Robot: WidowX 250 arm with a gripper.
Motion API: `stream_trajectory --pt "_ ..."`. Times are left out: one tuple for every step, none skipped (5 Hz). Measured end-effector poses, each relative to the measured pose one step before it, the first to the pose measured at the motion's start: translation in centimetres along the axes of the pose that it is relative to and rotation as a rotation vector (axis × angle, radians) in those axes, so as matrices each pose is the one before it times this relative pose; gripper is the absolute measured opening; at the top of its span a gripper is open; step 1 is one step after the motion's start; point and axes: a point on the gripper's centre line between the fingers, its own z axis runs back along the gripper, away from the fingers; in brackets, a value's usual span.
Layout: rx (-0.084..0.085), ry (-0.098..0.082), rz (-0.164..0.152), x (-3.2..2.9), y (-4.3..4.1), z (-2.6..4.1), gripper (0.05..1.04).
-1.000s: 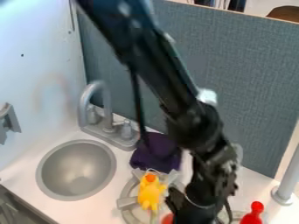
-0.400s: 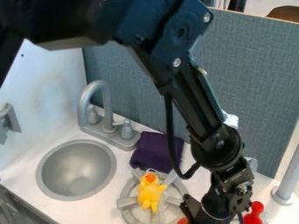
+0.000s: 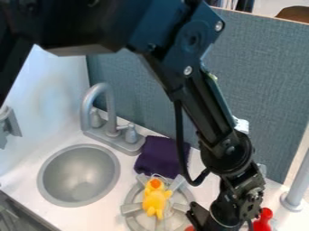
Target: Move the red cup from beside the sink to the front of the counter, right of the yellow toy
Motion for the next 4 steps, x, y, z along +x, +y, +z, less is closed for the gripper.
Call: stream_trajectory --pt "-0.0067 0.0256 -0.0174 -0.977 -0.105 -0.346 0.611" --pt "-0.0321 -0.0658 0.0362 -0.236 0.929 2.574 0.91" --pt "-0.0062 -0.033 0.0097 -0.698 0.981 1.95 1.011" --pt "-0.0308 -0.0518 0.02 -0.752 1.094 2.156 1.007"
